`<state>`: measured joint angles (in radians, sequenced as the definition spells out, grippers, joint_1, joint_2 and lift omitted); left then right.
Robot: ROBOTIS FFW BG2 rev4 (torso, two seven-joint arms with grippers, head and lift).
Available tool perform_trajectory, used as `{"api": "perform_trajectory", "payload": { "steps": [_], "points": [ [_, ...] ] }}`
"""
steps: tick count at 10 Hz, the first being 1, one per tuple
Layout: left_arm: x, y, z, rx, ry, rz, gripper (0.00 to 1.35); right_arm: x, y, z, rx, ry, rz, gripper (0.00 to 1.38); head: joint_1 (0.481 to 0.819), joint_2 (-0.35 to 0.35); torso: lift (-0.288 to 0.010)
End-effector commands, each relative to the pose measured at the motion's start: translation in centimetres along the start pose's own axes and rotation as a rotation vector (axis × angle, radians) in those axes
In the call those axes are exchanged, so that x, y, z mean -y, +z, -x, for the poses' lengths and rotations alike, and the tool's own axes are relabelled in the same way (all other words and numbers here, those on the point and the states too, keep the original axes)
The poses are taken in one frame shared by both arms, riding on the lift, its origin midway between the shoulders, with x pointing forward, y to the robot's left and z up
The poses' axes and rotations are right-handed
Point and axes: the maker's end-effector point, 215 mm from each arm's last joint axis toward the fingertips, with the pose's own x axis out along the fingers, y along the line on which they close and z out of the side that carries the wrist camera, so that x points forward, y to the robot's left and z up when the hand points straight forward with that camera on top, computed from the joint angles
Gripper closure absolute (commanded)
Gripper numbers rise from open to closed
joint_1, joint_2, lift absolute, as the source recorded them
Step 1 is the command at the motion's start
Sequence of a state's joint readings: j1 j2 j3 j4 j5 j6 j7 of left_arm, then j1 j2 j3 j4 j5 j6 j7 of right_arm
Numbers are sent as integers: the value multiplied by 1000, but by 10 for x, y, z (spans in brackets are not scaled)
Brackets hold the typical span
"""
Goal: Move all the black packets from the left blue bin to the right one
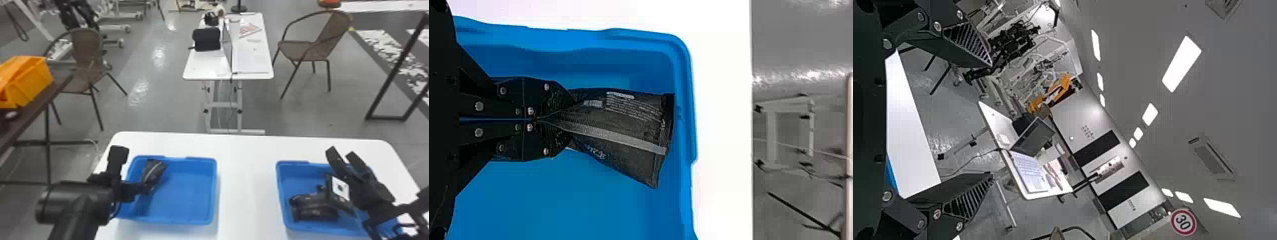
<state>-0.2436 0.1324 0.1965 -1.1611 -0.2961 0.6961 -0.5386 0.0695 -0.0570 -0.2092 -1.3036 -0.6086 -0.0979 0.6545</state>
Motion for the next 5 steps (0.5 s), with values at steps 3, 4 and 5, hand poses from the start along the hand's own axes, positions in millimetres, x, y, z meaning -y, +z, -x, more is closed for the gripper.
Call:
{"api": "perform_trajectory", "payload": {
  "steps": [3,4,5],
  "points": [
    [114,85,41,367,-303,-150,1214,-21,-5,-4,-6,67,-7,256,695,30,0],
    [163,105,48,411,-415,-206,1214,-37,-6,-15,-11,113,-6,256,695,11,0],
    [206,120,51,441,-505,-258,1214,-56,-8,-30,-20,165,1,256,695,-28,0]
  ]
}}
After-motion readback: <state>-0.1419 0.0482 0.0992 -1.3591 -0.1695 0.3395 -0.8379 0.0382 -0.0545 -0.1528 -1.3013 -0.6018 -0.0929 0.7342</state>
